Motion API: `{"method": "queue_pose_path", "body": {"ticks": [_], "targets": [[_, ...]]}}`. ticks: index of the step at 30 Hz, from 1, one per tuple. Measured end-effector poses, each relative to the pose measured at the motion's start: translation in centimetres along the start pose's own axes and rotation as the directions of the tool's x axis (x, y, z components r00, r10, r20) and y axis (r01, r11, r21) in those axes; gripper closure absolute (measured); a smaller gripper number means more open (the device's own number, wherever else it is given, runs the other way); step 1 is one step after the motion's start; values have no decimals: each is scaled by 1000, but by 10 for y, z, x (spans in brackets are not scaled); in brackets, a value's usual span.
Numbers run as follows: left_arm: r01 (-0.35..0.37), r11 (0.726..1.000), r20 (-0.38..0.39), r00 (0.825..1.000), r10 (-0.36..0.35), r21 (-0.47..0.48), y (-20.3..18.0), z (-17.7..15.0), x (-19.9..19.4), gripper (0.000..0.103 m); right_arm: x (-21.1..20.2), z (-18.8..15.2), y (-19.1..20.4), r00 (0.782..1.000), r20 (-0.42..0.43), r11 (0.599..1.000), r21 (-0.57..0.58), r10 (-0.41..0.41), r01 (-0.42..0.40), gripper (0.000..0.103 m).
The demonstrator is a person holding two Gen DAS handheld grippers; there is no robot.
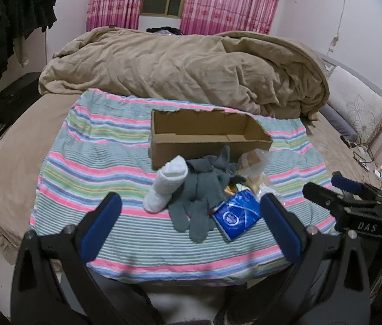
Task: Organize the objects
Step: 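Move both grippers toward the items in front of the cardboard box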
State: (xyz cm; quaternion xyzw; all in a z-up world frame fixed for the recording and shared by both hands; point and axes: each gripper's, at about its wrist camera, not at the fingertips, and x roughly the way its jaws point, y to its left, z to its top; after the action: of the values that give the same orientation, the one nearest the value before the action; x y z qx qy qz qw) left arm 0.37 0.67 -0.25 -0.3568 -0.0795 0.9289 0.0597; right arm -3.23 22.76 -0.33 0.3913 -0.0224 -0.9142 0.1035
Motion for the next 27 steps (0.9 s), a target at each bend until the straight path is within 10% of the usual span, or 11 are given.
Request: {"method": "queue_pose_path", "body": {"ticks": [27], "targets": [[4, 1000, -1, 1000, -4, 2, -2, 3, -1, 1, 0, 1, 1, 1000, -1, 1000, 0, 4, -4, 1]]}}
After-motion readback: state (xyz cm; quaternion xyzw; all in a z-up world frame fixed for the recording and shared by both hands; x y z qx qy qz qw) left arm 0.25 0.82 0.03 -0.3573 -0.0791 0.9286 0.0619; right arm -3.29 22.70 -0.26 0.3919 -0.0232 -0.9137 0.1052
